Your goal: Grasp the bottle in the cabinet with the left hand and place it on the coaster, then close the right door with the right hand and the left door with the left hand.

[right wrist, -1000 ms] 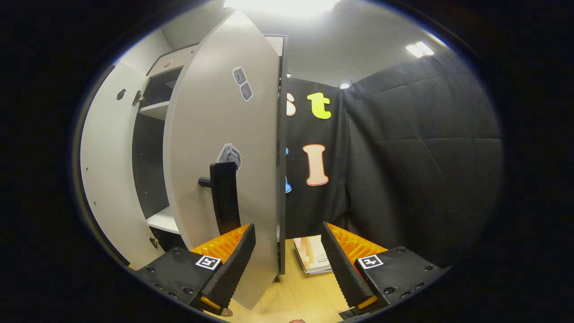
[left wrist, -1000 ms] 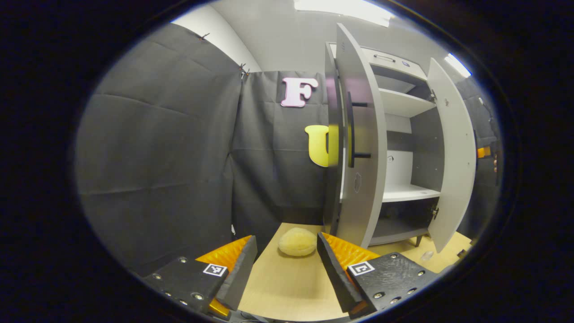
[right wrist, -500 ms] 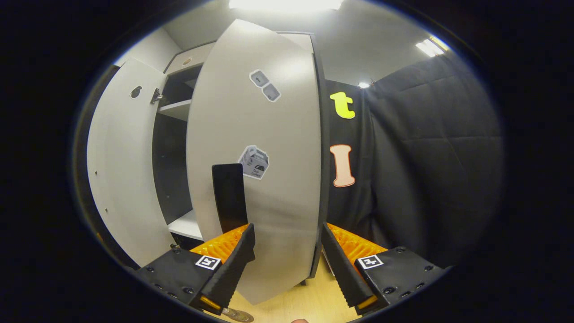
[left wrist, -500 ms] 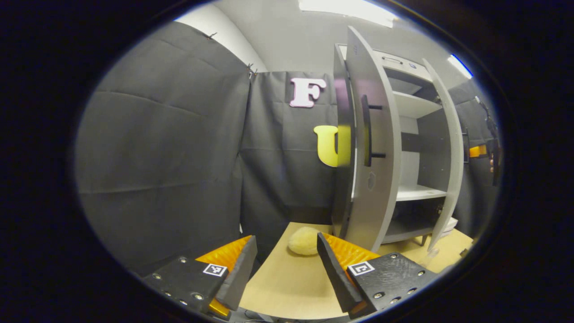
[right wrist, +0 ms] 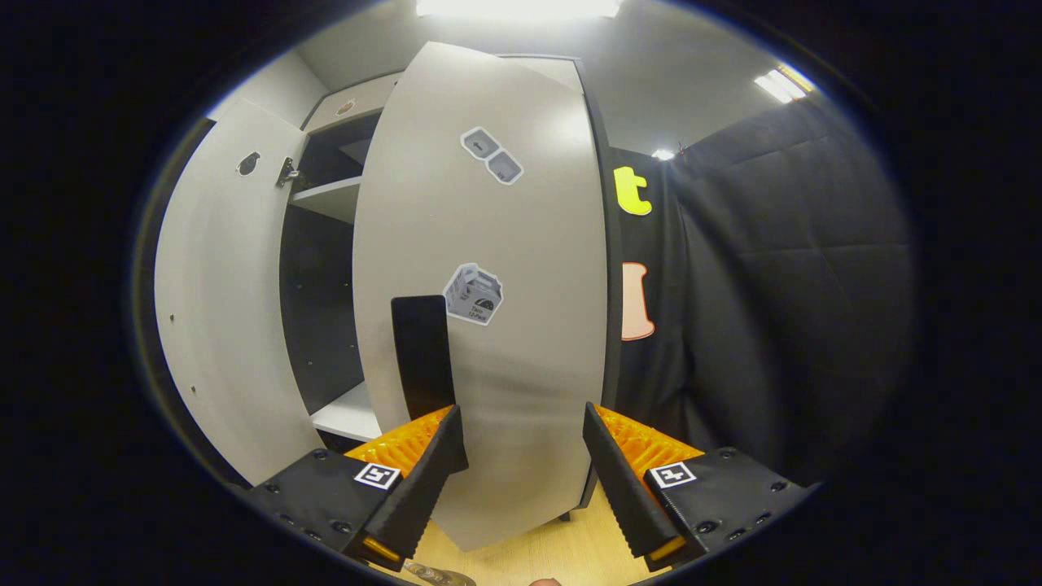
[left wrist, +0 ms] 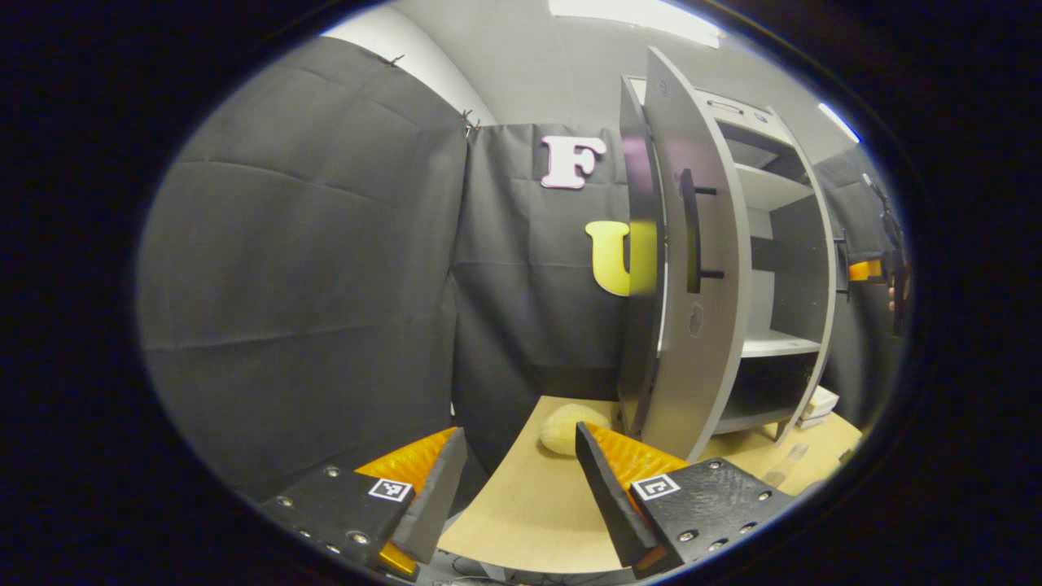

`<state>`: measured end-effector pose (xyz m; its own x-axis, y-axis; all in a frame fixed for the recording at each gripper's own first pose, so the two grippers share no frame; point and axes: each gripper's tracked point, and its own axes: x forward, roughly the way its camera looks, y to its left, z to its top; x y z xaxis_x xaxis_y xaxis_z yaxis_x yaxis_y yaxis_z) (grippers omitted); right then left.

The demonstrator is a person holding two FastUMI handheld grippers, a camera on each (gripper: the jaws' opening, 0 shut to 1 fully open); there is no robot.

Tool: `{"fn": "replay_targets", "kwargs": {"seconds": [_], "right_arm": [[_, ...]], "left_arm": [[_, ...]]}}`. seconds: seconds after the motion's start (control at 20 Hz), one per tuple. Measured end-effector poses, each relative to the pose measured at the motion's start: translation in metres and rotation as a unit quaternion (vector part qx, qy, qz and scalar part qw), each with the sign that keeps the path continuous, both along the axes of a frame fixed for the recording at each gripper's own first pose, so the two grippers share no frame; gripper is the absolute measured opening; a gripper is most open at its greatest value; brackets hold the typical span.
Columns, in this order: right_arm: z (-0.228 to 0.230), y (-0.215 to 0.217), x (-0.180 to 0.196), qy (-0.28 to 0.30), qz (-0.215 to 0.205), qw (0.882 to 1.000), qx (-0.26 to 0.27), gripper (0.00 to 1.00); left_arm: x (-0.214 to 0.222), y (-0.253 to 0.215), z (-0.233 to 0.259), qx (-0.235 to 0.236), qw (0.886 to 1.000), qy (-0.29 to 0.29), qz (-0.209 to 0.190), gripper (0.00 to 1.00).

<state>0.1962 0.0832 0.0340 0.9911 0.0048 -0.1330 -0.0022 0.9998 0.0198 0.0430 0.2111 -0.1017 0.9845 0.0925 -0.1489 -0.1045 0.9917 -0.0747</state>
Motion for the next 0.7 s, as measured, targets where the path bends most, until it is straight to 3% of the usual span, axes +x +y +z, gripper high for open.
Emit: {"fn": "replay_targets", "kwargs": {"seconds": [0.3,0.7], "right_arm": [[-0.01,-0.022,-0.025,0.003,-0.017,0.999,-0.031,0.96],[-0.04,-0.052,-0.056,0.028,-0.04,0.998,-0.035,0.96]], "left_arm": [[0.028,-0.011,0.029,0.005,1.0,-0.016,-0.023,0.83],[0.082,-0.011,0.091,0.002,0.998,-0.047,-0.046,0.81]]}}
